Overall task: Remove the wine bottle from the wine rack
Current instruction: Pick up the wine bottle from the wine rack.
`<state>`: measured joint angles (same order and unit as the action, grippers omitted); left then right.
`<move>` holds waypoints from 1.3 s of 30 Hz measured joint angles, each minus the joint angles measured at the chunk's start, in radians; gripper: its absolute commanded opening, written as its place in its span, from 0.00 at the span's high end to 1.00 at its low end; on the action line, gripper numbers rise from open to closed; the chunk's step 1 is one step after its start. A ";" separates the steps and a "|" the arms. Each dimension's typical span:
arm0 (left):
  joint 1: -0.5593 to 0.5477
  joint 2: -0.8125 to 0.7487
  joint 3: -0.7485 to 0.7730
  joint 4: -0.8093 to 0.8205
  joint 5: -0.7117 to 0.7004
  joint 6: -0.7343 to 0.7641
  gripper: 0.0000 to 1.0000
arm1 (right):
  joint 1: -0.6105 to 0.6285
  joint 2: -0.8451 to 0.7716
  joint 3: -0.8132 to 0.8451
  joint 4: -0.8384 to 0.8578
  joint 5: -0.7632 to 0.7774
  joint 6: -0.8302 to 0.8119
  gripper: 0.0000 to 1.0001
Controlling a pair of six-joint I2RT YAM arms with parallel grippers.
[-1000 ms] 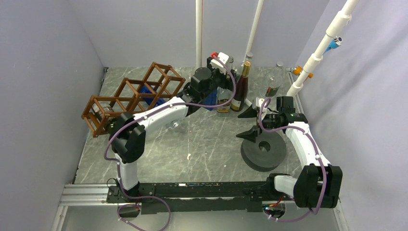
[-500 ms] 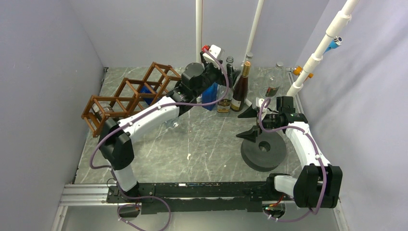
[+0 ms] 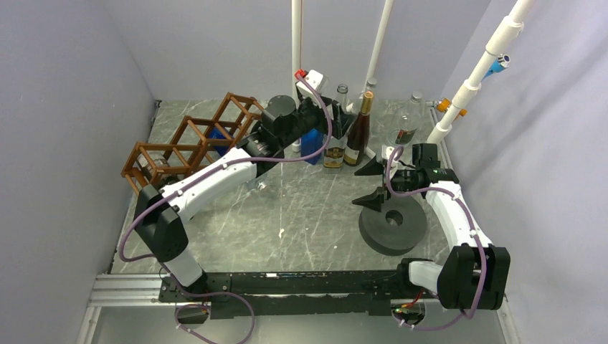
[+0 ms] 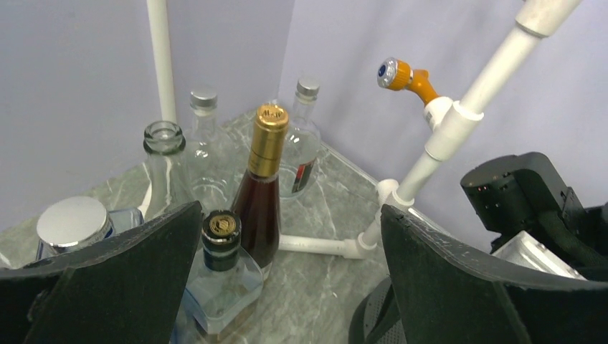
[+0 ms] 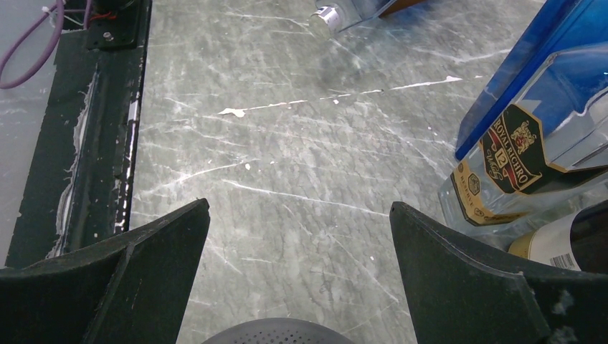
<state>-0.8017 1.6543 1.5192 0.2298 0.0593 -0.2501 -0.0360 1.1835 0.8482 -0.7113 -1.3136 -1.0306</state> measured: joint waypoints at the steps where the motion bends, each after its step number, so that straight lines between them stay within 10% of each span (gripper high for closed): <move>1: 0.000 -0.005 -0.005 -0.008 0.004 -0.003 0.01 | 0.000 0.000 0.000 0.000 0.000 0.000 0.00; 39: 0.010 -0.298 -0.282 -0.188 0.028 -0.050 0.01 | -0.004 0.000 0.000 0.000 0.000 -0.003 0.00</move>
<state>-0.7921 1.3560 1.2369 0.0418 0.0875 -0.3000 -0.0402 1.1835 0.8482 -0.7109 -1.3136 -1.0332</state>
